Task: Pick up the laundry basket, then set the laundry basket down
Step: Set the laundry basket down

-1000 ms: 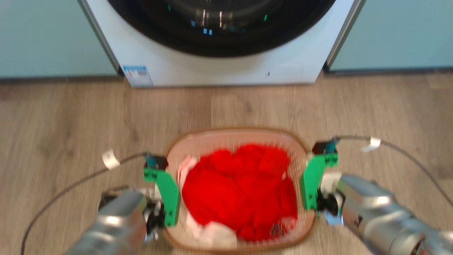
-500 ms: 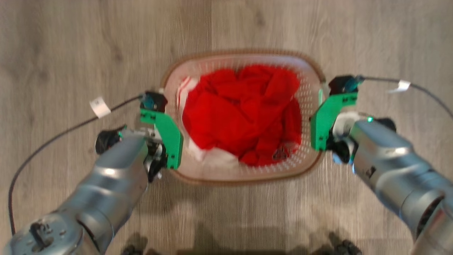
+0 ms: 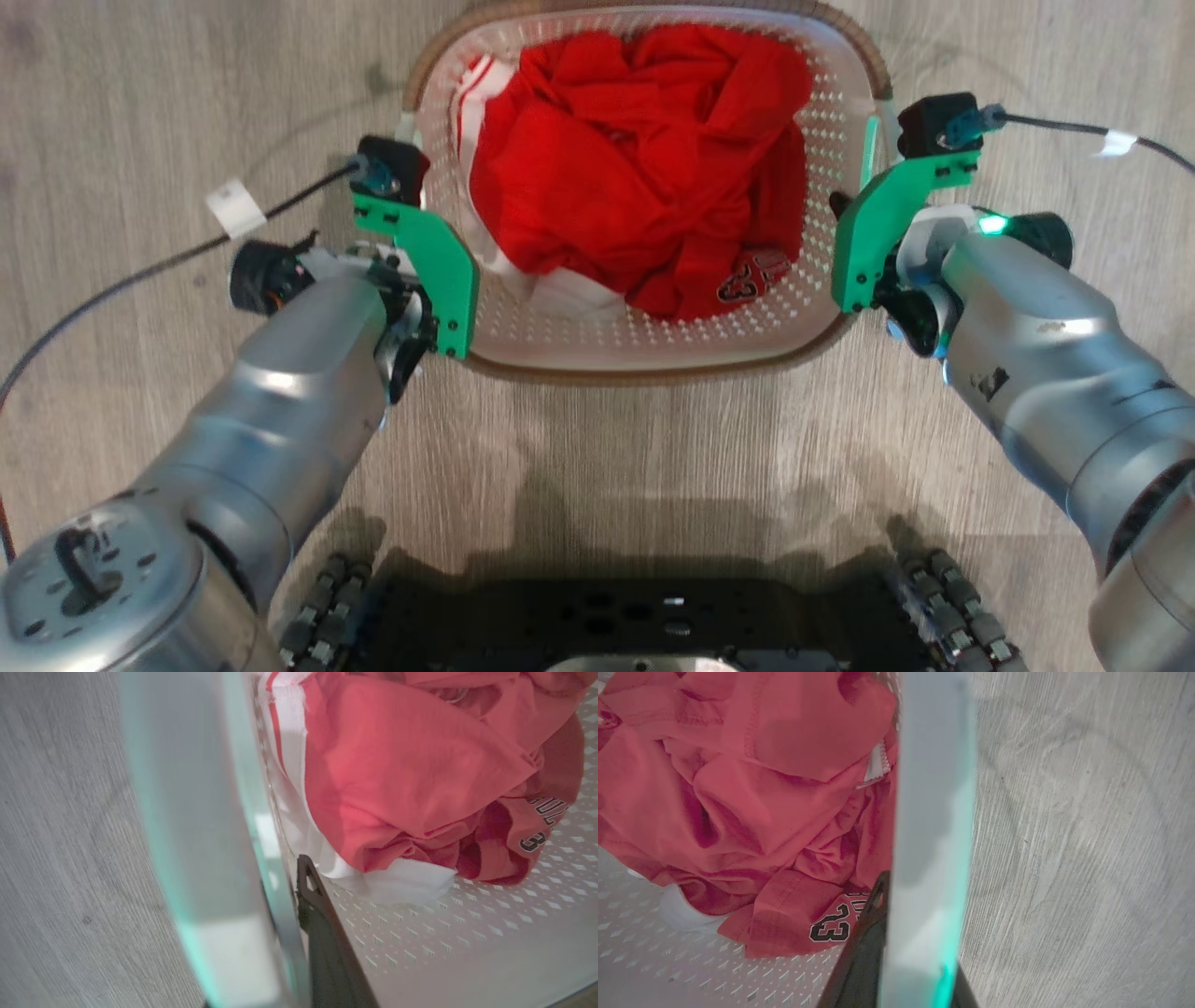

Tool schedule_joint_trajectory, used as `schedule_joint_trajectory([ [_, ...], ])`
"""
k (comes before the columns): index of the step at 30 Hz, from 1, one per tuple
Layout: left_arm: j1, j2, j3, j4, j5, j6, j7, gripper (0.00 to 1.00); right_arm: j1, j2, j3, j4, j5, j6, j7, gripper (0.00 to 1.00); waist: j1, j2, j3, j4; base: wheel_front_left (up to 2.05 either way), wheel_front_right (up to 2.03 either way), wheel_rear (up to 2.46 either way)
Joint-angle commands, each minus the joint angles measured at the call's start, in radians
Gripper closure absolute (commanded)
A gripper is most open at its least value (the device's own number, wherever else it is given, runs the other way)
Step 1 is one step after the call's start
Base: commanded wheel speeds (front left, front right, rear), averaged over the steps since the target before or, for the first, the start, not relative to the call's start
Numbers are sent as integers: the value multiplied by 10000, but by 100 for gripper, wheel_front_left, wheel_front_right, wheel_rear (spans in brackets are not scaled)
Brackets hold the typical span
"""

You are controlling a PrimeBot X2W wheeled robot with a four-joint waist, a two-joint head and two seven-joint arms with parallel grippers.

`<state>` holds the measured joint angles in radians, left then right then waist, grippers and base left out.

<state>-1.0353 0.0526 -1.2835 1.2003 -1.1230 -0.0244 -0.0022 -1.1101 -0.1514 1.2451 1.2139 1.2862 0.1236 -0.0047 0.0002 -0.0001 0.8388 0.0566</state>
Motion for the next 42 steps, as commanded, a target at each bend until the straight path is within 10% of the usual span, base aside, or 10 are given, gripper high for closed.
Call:
schedule_joint_trajectory([
  [1,-272,-23,44,-172,174,-60,-188,100,220,171,26,-25,0,71,-116,100,-2,1,294,-22,0,0,0],
  [25,-590,-24,35,-271,508,326,-123,100,31,23,192,147,-350,71,-523,100,-2,1,923,89,0,0,0],
  [26,-602,-24,35,-266,505,378,-127,80,31,18,170,196,-317,71,-538,100,-2,1,918,99,0,0,0],
  [28,-638,-24,34,-203,537,587,-177,0,11,25,101,329,-275,71,-733,35,-2,1,905,114,0,0,0],
  [29,-634,-24,34,-147,534,719,-159,0,37,56,45,378,-210,71,-743,0,-2,1,893,119,0,0,0],
  [42,-557,-24,37,-96,521,1403,-517,0,230,127,-28,624,-44,71,-666,0,-2,1,551,192,0,0,0],
])
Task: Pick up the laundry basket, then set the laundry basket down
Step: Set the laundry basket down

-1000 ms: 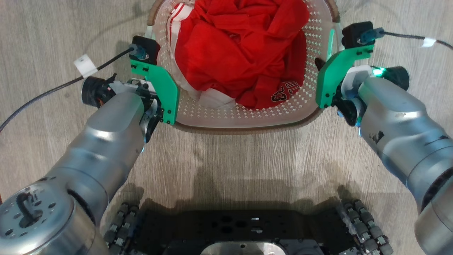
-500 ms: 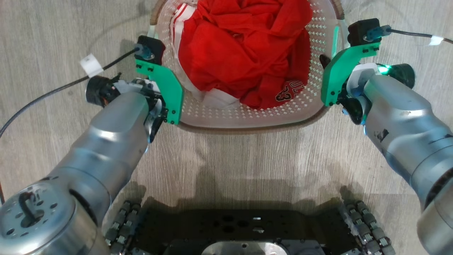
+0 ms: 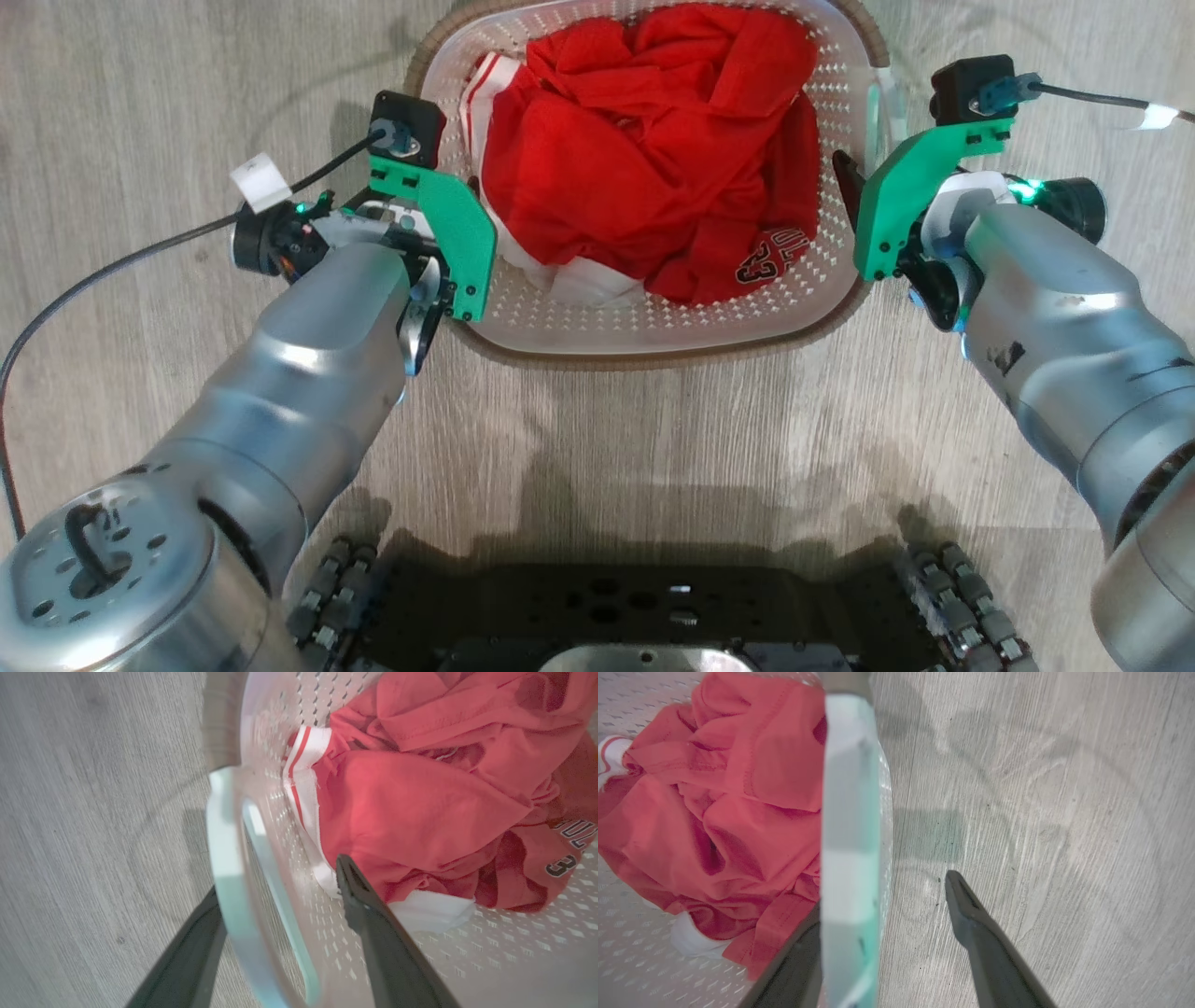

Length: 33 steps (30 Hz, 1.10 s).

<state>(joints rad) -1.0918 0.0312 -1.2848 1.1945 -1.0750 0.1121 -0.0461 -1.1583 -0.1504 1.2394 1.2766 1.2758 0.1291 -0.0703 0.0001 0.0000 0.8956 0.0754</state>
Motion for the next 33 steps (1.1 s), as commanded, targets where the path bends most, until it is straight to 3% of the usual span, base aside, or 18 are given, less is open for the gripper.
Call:
schedule_joint_trajectory([
  [1,23,191,51,-54,36,30,-116,0,740,125,25,11,71,16,-8,0,-1,0,-67,6,0,0,0],
  [15,714,191,49,93,-230,-45,-882,0,1461,315,-130,117,308,16,-159,0,-1,0,-1717,-107,0,0,0],
  [23,1602,191,53,181,-424,-245,-1539,0,2264,266,-66,132,112,16,-825,0,-1,0,-3805,-146,0,0,0],
  [33,2779,205,604,142,-695,-605,-2142,0,3614,133,-928,-727,697,16,-1891,0,-1,0,-6848,-149,0,0,0],
])
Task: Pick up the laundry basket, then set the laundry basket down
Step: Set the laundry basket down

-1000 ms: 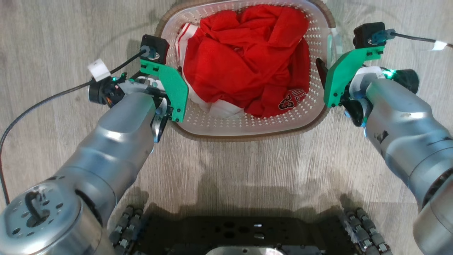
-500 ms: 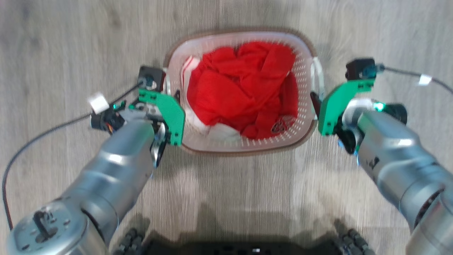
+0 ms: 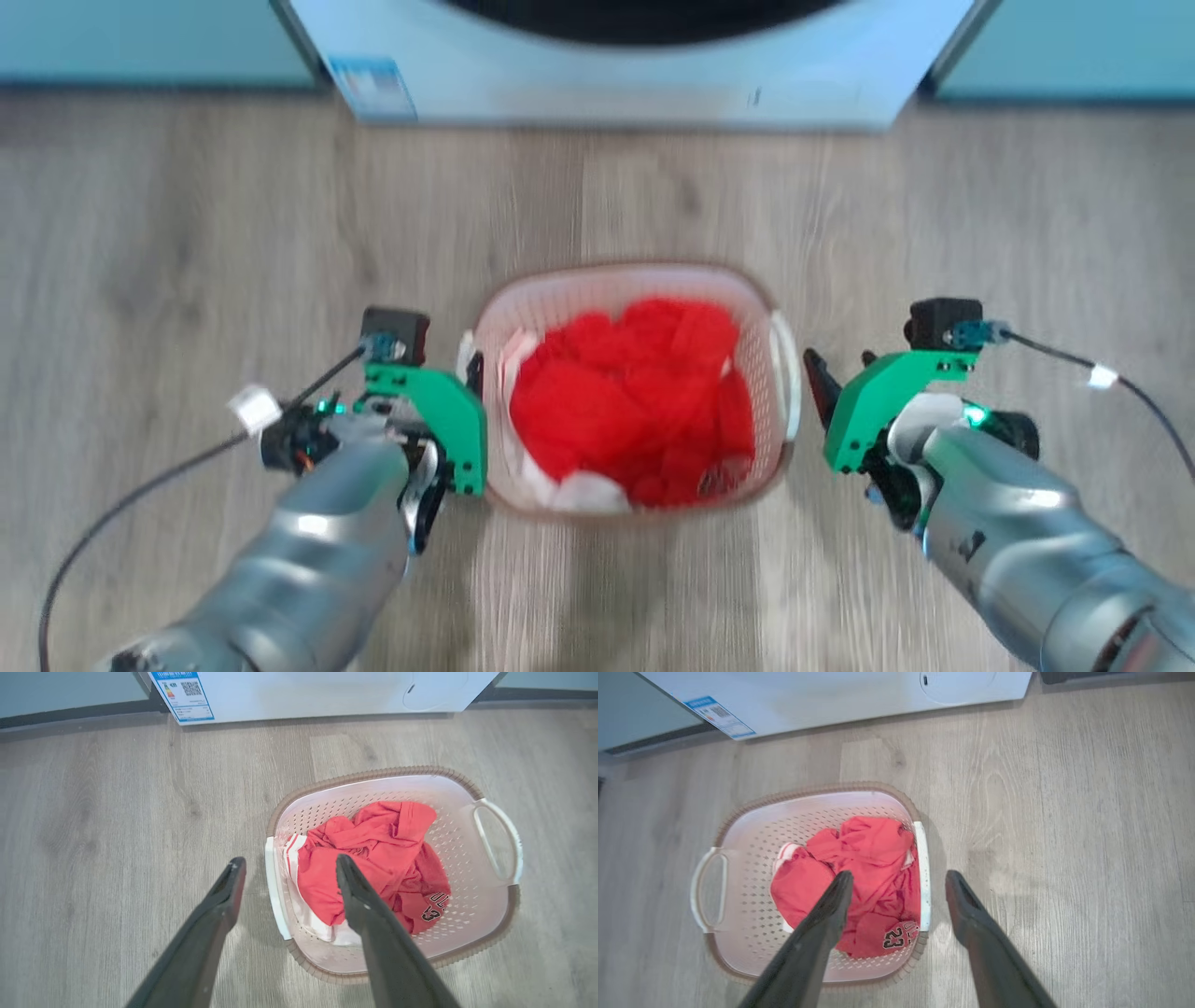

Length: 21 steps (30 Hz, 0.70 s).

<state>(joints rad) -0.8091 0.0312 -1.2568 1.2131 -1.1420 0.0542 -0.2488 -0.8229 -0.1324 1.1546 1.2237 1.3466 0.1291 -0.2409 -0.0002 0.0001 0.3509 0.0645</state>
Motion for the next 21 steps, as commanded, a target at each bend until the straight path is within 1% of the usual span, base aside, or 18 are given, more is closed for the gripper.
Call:
schedule_joint_trajectory([
  [1,-14,281,523,-156,70,-17,-120,0,219,-115,-290,-374,-67,16,-195,0,2,-1,-1602,-78,0,0,0],
  [4,241,678,1454,-954,667,179,-125,0,209,-366,-1265,-1107,-721,16,-203,0,2,-1,-2245,-191,0,0,0],
  [6,539,981,2332,-1856,1330,399,-126,0,368,-545,-2091,-1685,-1492,16,-204,0,2,-1,-2616,-244,0,0,0],
  [9,1235,1394,3799,-3487,2718,850,-127,0,878,-747,-3740,-2731,-2827,16,-206,0,2,-1,-3033,-313,0,0,0],
  [12,2151,1624,5289,-5152,4169,1222,-128,0,1621,-784,-5460,-4002,-4575,16,-206,0,2,-1,-3330,-403,0,0,0],
  [15,3112,1595,6770,-6754,5408,1387,-128,0,2572,-568,-7093,-5519,-6356,16,-207,0,2,-1,-3484,-459,0,0,0],
  [17,3809,1395,7783,-7712,6032,1397,-128,0,3290,-292,-8027,-6523,-7332,16,-207,0,2,-1,-3598,-488,0,0,0],
  [19,4450,1169,8604,-8580,6698,1307,-129,0,3980,10,-8750,-7472,-8143,16,-207,0,2,-1,-3675,-516,0,0,0],
  [21,5012,952,9269,-9340,7380,1173,-129,0,4600,224,-9145,-8361,-8850,16,-207,0,2,-1,-3709,-517,0,0,0],
])
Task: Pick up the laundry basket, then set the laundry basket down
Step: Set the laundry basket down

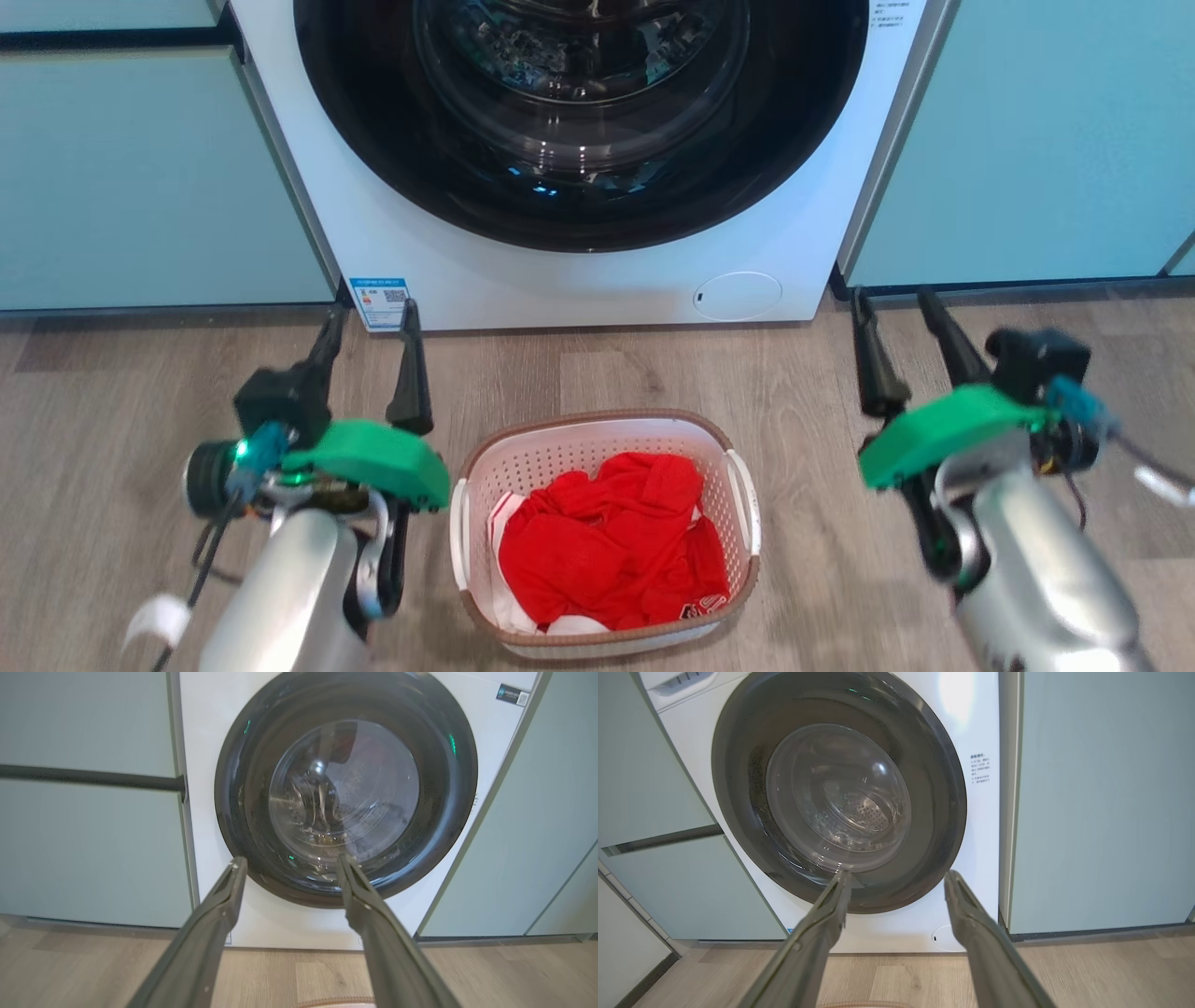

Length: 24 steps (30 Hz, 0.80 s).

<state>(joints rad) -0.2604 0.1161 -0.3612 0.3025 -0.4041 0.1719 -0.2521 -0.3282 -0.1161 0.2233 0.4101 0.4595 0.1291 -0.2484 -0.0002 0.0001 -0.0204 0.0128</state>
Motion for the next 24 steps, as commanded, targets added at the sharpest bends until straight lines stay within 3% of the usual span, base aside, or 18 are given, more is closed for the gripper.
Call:
schedule_joint_trajectory([
  [1,-213,-10,595,-549,290,-91,-96,0,-66,149,29,-613,-248,16,-133,0,2,-1,-9,3,0,0,0],
  [9,1449,-635,2189,-2432,1249,-863,-96,0,1405,526,-510,-2883,-1536,16,-133,0,2,-1,-57,-8,0,0,0],
  [13,2020,-653,1766,-2265,1014,-991,-97,0,2028,626,-1069,-2903,-1428,16,-133,0,2,-1,-116,0,0,0,0],
  [20,2235,-657,1335,-1805,996,-902,-97,0,2577,655,-883,-2835,-1648,16,-133,0,2,-1,-225,-51,0,0,0],
  [24,2237,-657,1463,-1898,834,-1105,-97,0,2604,656,-705,-2850,-1886,16,-133,0,2,-1,-246,-121,0,0,0],
])
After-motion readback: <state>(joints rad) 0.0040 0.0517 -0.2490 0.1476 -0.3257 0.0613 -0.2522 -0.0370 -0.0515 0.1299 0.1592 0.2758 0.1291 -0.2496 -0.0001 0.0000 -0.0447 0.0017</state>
